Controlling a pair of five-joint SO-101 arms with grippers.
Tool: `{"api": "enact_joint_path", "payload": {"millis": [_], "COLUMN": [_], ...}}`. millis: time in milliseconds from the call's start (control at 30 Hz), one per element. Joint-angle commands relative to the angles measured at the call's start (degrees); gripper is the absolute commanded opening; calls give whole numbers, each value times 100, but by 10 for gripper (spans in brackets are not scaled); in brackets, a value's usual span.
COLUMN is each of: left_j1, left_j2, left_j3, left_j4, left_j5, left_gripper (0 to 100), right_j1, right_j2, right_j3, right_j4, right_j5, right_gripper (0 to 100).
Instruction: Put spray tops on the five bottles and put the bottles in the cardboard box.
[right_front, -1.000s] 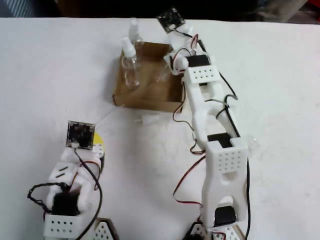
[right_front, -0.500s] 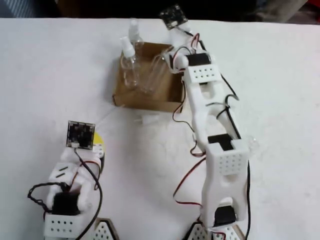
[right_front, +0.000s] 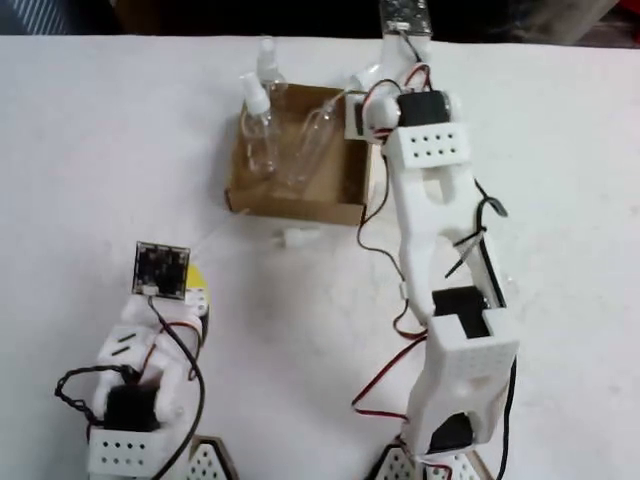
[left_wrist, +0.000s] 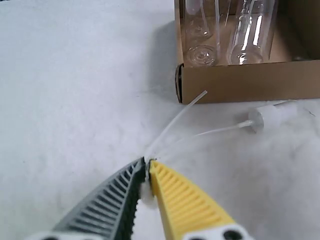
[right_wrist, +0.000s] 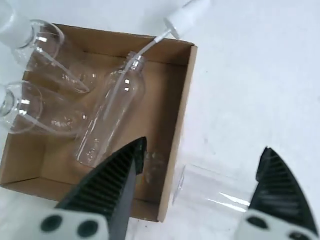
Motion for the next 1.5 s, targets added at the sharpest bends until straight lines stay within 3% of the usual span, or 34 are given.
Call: {"api": "enact_joint_path", "payload": {"millis": [0,500,700,1267,1467], "left_j1": [-57,-57,-57,-57,-22], "left_j2": [-84,-84,-84,-84,-84], "left_j3": [-9,-9,-9,-9,-9], "left_j4": [0,0,0,-123,-193], "left_j5": [-70,-70,-70,-70,-62], "left_gripper": [24,24,24,24,24], "right_j1": [207,163,163,303,303], "right_j2": [-127,1297,1736,409,356], "right_j3": [-264,-273,-273,-255,-229], "right_j4": [-136,-2905,-3134,-92,198], "right_j5": [-70,-44,-70,-79,-70], "right_gripper": [301,300,300,293,139]}}
